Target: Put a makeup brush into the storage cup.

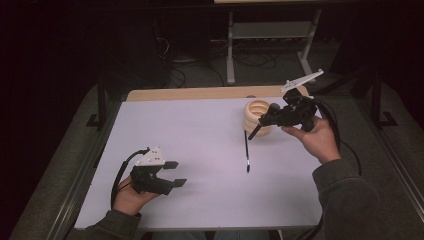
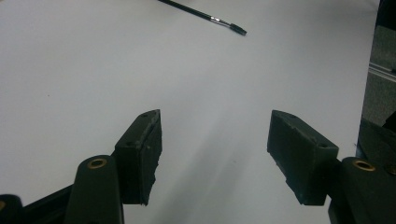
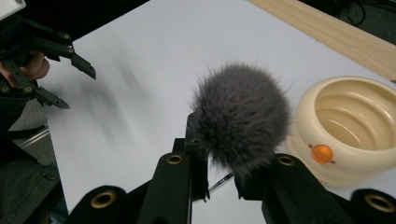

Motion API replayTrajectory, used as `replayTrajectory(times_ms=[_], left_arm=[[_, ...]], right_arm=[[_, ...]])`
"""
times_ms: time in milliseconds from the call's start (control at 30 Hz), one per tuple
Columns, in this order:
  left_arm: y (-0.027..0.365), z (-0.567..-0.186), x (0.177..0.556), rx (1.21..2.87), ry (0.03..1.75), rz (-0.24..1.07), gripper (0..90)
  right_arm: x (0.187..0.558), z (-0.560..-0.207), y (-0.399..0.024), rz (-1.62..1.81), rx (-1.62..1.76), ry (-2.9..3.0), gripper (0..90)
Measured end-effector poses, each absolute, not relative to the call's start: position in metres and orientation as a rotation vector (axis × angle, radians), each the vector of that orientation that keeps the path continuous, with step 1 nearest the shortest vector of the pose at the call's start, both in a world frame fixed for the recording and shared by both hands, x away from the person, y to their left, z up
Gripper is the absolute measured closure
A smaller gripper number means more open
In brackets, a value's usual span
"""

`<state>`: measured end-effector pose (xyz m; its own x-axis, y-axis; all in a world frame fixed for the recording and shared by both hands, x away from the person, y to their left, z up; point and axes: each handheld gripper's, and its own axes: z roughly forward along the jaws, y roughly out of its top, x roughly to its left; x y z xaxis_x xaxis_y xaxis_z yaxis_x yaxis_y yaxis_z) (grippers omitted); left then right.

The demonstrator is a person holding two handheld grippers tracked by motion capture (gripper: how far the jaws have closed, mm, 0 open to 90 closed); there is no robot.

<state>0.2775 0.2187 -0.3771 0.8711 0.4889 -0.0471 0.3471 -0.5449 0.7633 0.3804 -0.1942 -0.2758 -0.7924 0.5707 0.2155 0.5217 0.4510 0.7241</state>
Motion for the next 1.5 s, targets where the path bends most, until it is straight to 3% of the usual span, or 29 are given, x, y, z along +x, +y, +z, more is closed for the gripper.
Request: replayTrajectory(times_ms=[967,1500], left_arm=[[0.219,-0.378,0.277,2.206,0.600,0.215,33.4],[0.219,-0.377,0.277,2.201,0.593,0.212,33.0]], right_arm=[[0.412,-0.236,-0.215,1.212,1.140,2.508,76.4],[0.426,-0.239,-0.209,1.161,1.165,2.515,76.4]])
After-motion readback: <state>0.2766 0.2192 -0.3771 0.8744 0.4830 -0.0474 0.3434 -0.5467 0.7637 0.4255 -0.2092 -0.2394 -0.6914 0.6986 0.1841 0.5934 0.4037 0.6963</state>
